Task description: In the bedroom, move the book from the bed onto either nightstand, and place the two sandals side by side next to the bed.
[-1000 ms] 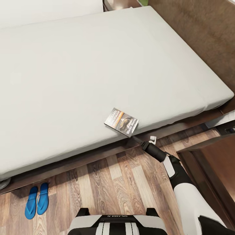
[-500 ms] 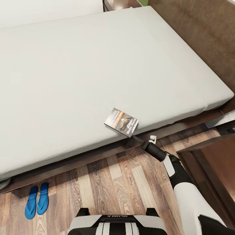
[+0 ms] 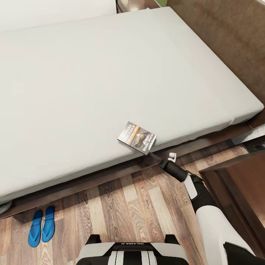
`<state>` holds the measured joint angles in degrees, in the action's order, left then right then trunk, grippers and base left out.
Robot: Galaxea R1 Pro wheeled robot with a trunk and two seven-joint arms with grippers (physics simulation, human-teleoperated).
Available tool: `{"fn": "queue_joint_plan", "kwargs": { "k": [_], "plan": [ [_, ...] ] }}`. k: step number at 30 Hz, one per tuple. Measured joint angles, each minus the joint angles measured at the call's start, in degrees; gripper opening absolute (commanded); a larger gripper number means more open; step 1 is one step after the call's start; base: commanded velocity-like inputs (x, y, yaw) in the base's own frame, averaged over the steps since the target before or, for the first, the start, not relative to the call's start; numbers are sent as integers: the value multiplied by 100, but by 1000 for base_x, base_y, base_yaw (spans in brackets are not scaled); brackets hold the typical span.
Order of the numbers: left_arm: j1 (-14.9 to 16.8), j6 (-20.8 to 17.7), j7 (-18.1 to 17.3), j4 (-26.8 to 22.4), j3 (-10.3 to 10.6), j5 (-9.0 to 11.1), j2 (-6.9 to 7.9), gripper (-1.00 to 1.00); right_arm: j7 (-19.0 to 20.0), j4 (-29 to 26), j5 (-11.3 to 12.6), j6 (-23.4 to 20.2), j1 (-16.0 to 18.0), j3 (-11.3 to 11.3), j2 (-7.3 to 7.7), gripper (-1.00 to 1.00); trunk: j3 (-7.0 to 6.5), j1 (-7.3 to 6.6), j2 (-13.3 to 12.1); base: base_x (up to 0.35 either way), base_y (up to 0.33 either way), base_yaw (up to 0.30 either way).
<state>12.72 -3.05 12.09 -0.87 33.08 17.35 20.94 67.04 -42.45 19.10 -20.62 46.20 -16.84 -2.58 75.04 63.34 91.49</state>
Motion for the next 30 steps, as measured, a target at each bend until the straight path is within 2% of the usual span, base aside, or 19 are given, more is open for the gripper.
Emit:
{"fn": "queue_joint_plan", "kwargs": {
  "k": [30],
  "plan": [
    [2,3,23,0,0,-5,-2,100,-1,0,0,0,0,0,6,100,0,0,0,21,0,0]
  ]
}}
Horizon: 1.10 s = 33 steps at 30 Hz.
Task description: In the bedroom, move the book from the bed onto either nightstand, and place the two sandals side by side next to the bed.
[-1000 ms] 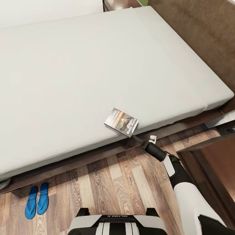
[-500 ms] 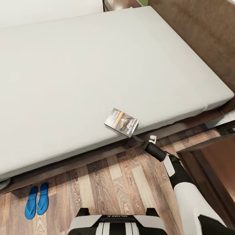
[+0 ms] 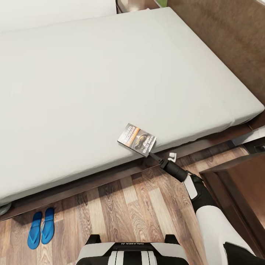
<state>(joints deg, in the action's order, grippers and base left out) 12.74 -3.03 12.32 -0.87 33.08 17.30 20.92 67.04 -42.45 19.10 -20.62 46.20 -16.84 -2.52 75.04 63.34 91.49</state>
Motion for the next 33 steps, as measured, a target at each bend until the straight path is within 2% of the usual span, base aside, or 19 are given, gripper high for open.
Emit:
{"fn": "queue_joint_plan", "kwargs": {
  "k": [33],
  "plan": [
    [-6,5,0,0,1,0,1,100,0,39,1,0,0,0,2,100,0,0,0,17,0,0]
  ]
}}
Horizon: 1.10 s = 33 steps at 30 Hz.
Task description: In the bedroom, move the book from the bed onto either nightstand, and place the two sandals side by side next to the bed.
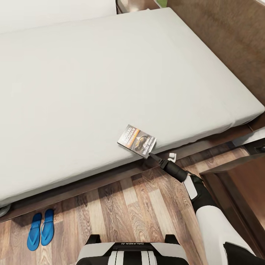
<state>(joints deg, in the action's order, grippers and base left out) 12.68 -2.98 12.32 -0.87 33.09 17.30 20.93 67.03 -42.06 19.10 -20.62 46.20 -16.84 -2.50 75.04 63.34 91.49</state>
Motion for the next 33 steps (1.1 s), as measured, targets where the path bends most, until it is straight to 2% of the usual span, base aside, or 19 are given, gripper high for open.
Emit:
{"fn": "queue_joint_plan", "kwargs": {
  "k": [18,33],
  "plan": [
    [-2,-29,-31,0,-1,-7,3,100,0,27,-1,0,0,0,0,100,0,-1,0,34,0,0],
    [-1,-214,-1,0,0,-3,0,100,0,47,-1,0,7,0,0,100,0,0,0,19,0,0]
  ]
}}
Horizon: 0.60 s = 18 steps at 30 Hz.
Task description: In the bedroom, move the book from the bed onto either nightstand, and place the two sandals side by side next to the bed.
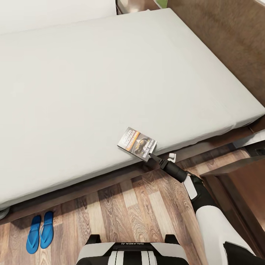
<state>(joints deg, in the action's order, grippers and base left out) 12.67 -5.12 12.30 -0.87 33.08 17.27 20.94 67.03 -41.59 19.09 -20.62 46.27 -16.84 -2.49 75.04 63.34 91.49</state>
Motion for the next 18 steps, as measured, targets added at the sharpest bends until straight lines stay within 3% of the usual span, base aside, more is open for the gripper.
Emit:
{"fn": "queue_joint_plan", "kwargs": {
  "k": [12,18],
  "plan": [
    [2,-12,0,0,0,0,2,100,0,2,0,0,-3,0,-1,100,0,0,0,1,3,0],
    [-1,-12,3,0,0,1,2,100,-1,24,2,0,0,2,0,100,0,0,0,0,110,0]
  ]
}}
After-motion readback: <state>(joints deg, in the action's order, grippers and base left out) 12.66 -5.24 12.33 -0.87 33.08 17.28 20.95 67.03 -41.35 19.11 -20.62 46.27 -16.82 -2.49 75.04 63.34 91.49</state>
